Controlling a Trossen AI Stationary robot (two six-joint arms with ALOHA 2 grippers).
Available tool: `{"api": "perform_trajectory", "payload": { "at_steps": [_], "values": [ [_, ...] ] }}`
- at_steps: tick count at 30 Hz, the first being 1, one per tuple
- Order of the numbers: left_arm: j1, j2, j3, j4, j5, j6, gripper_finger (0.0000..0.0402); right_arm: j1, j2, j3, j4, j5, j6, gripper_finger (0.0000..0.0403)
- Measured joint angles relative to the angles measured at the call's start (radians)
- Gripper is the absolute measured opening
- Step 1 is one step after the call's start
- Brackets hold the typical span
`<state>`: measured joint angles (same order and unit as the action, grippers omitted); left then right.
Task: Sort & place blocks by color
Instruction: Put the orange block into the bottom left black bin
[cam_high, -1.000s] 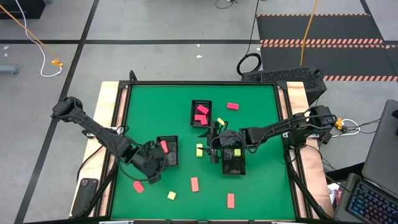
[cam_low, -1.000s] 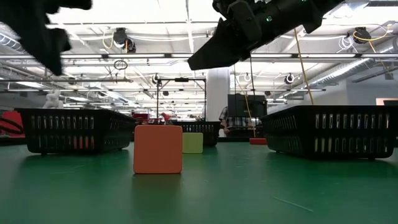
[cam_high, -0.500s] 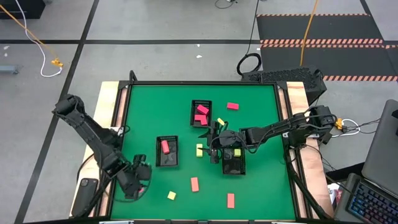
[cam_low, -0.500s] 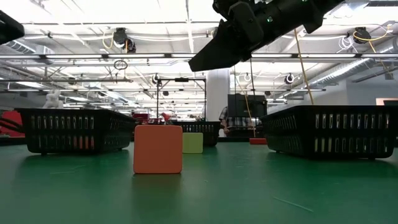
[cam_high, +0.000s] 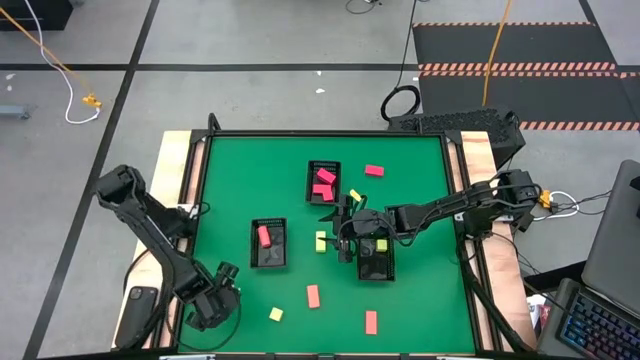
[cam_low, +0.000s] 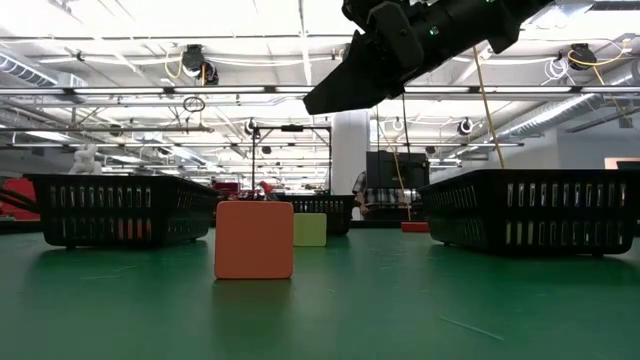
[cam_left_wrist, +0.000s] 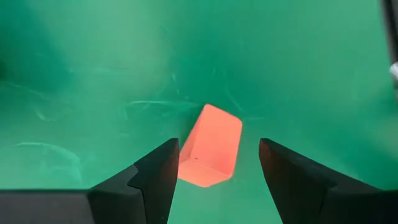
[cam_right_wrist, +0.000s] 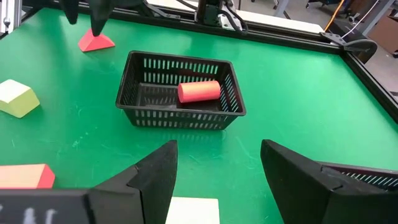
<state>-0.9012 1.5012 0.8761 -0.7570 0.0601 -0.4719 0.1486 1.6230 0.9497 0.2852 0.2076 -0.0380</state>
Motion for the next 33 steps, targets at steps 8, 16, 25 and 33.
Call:
{"api": "perform_trajectory", "payload": {
  "at_steps": [8, 16, 25, 33],
  "values": [
    [0.0, 0.065, 0.0, 0.001, 0.005, 0.098, 0.0223, 0.0, 0.0, 0.0, 0.0, 0.0, 0.0, 0.0224],
    [-0.019, 0.119, 0.0, -0.004, 0.041, 0.168, 0.0223, 0.0, 0.0, 0.0, 0.0, 0.0, 0.0, 0.0224],
    [-0.024, 0.134, 0.0, -0.008, -0.004, 0.179, 0.0221, 0.0, 0.0, 0.0, 0.0, 0.0, 0.0, 0.0224],
    [-0.022, 0.135, 0.0, -0.011, -0.022, 0.143, 0.014, 0.0, 0.0, 0.0, 0.0, 0.0, 0.0, 0.0224]
  ]
}}
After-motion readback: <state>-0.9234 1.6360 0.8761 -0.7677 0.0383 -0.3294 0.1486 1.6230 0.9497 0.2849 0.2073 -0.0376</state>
